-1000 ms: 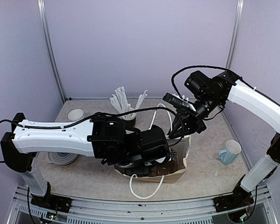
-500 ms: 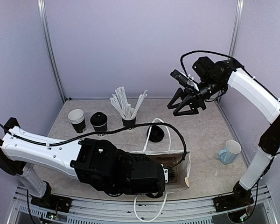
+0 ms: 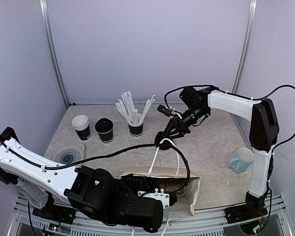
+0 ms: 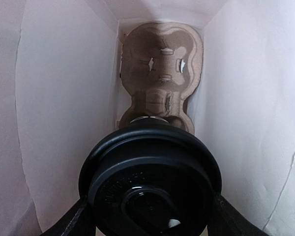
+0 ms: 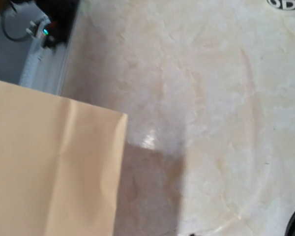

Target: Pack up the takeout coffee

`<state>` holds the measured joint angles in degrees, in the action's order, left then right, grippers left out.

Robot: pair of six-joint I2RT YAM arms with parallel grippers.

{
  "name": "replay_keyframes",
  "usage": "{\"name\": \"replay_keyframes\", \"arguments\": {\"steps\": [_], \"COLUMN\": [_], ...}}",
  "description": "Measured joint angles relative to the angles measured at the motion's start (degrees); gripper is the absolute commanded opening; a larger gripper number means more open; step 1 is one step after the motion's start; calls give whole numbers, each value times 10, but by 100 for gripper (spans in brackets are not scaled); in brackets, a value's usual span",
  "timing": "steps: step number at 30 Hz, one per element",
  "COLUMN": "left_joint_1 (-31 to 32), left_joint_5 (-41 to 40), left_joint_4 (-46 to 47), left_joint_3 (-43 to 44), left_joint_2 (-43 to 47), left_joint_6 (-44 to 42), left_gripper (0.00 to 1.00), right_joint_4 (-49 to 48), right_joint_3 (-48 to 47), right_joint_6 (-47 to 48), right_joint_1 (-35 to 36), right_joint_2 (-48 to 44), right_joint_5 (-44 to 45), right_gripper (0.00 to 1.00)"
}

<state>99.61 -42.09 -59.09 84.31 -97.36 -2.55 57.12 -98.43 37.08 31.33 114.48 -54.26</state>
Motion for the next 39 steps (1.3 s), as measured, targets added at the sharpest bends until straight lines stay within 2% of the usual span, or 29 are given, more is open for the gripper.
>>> {"name": "replay_keyframes", "arguments": {"steps": [9, 19, 30, 39], "left_joint_1": [2, 1, -21, -38], "left_joint_5": [-4, -4, -19, -19], "left_joint_4": [11, 30, 39, 88], "left_joint_3": [-28, -42, -65, -89], "left_joint_2": [2, 2, 2, 2], "left_joint_6": [6, -13, -38, -75], "left_gripper": [56, 57, 57, 57], "right_joint_4": [-74, -111, -114, -106], "right_joint_3": [39, 43, 47, 47], "right_joint_6": [-30, -49, -47, -35], "right_joint_1": [57, 75, 101, 110], "right_joint_2": [18, 82, 99, 115], "right_joint_5": [68, 111, 90, 58], "right_gripper": [33, 33, 33, 32]}}
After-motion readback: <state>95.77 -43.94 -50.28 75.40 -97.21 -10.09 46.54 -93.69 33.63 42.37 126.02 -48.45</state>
